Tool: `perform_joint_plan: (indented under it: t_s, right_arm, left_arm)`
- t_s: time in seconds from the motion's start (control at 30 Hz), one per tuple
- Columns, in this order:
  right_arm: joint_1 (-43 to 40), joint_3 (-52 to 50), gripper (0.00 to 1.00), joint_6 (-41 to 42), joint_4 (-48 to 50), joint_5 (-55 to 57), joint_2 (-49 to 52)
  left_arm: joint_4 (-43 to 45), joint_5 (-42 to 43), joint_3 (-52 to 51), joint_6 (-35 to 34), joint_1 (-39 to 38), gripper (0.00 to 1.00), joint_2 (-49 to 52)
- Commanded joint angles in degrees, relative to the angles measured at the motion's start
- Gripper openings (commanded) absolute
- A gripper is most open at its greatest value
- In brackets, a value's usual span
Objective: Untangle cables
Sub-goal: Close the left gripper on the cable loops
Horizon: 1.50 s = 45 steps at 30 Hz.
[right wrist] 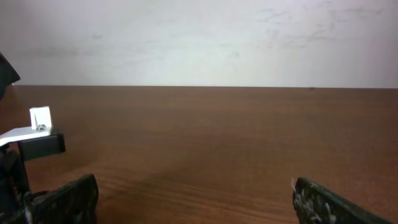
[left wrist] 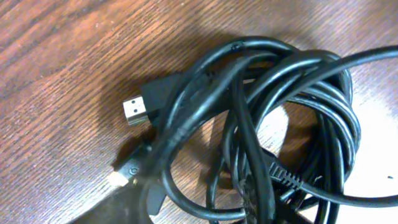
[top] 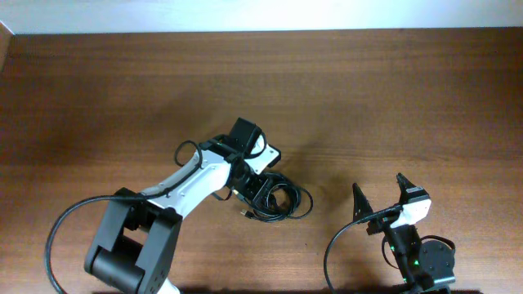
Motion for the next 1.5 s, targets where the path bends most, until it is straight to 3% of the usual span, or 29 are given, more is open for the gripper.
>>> perform_joint_plan:
  t_s: [0.0,0.2,0.43,0.6,0.97,1.47]
  right_arm:
    - [-0.3,-0.3,0.99,0.4,-0.3,0.2,-0.5]
    - [-0.3,-0.3,0.99,0.4,-0.3,0.2,-0.5]
    - [-0.3,-0.3,0.99,0.4,-0.3,0.2,-0.5]
    - [-0.3,-0.3,0.99,0.4,-0.3,0.2,-0.5]
    - [-0.3,-0.3,0.99,0.4,-0.3,0.2,-0.5]
    - [-0.2,-0.3,0.99,0.4,-0.2,0.0,-0.5]
  left_arm:
    - [1.0,0.0,-0.6,-0.1,-0.2,0.45,1.0]
    - [4.8,0.0,-1.5,-0.1,-0.2,0.00,1.0]
    - [12.0,0.1,-1.4,-4.4,-0.2,0.00,1.0]
    - [10.4,0.0,-0.7,-4.3,-0.2,0.00,-0.9]
    - [6.6,-0.6,-0.4,1.2,-0.2,0.00,-23.9]
    - [8.0,-5.4,-0.4,1.8,-0.8,0.00,-33.6]
